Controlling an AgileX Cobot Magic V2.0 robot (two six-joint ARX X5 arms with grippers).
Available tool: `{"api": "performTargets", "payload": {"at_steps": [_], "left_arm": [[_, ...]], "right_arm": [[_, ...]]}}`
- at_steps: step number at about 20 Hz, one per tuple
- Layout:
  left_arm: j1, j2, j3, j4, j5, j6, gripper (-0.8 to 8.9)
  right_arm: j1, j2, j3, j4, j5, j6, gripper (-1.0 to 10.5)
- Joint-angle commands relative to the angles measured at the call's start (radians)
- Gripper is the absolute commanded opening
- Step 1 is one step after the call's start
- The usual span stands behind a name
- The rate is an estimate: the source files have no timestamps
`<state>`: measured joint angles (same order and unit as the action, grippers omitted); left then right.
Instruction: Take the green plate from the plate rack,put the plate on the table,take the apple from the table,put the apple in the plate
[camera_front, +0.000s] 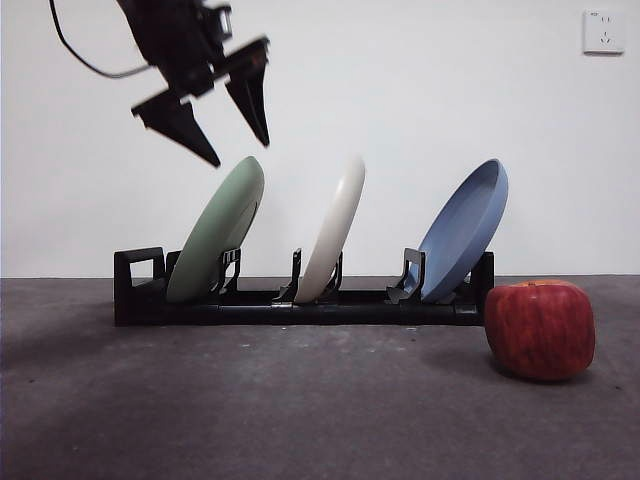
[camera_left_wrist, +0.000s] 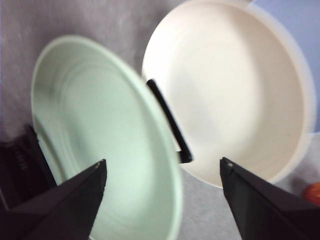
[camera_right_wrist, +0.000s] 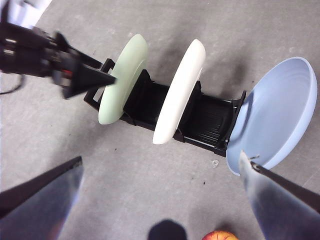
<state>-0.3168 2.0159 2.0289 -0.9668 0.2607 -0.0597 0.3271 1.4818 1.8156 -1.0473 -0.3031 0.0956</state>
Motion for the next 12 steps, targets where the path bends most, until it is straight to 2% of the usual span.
{"api": "performTargets", "payload": {"at_steps": [1, 5, 8, 11, 12], "left_arm": [[0.002, 0.026, 0.002, 0.023, -0.002, 0.008, 3.77], [0.002, 0.031, 0.002, 0.047, -0.003, 0.003, 3.65], [0.002, 0.031, 0.002, 0.040, 0.001, 0.005, 1.17], [0.002, 0.031, 0.002, 0.042, 0.000, 0.014, 0.01], [0.002, 0.031, 0.002, 0.041, 0.000, 0.013, -0.12]], "right_arm": [[0.002, 0.006, 0.005, 0.005, 0.002, -0.011, 5.4], [0.002, 0.006, 0.005, 0.005, 0.016, -0.011, 5.3], [0.002, 0.006, 0.005, 0.005, 0.028, -0.012, 5.3], [0.002, 0.006, 0.005, 0.005, 0.028, -0.012, 5.3], [0.002, 0.006, 0.005, 0.005, 0.028, -0.012, 5.3]]}}
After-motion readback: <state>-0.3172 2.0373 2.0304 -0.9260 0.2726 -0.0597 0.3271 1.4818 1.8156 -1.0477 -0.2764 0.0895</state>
